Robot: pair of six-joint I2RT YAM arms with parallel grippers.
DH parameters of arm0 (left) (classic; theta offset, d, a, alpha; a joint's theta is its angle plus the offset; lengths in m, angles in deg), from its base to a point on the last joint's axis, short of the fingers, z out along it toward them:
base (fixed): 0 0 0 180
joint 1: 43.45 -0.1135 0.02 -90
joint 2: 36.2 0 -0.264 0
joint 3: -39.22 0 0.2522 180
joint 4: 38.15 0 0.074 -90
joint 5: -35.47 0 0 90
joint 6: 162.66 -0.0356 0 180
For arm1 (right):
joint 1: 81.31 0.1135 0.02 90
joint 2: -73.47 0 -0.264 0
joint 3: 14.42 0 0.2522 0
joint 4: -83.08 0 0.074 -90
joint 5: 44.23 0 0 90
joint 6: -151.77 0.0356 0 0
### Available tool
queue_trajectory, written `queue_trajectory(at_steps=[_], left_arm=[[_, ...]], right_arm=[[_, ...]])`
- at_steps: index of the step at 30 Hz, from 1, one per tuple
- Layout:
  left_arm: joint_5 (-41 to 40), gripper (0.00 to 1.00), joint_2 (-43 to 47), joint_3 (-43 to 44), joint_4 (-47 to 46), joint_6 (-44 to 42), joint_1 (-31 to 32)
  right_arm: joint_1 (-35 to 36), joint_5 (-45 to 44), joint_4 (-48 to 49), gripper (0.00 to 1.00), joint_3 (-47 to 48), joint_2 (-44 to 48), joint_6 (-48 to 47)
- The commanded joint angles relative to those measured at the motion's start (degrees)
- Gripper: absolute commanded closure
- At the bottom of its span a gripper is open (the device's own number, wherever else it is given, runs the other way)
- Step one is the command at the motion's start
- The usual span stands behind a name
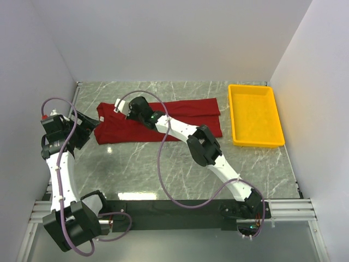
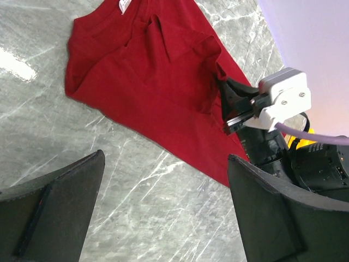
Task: Fold and stack the t-shirts
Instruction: Fold the tshirt
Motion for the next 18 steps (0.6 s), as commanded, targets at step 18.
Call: queue_trajectory(at_steps=[18], left_arm=[[11.72, 0.08, -14.25, 0.92, -6.76, -3.35, 3.15]], right_arm=[[-7.48, -4.79, -6.46, 0.56, -0.28, 7.07, 7.69]])
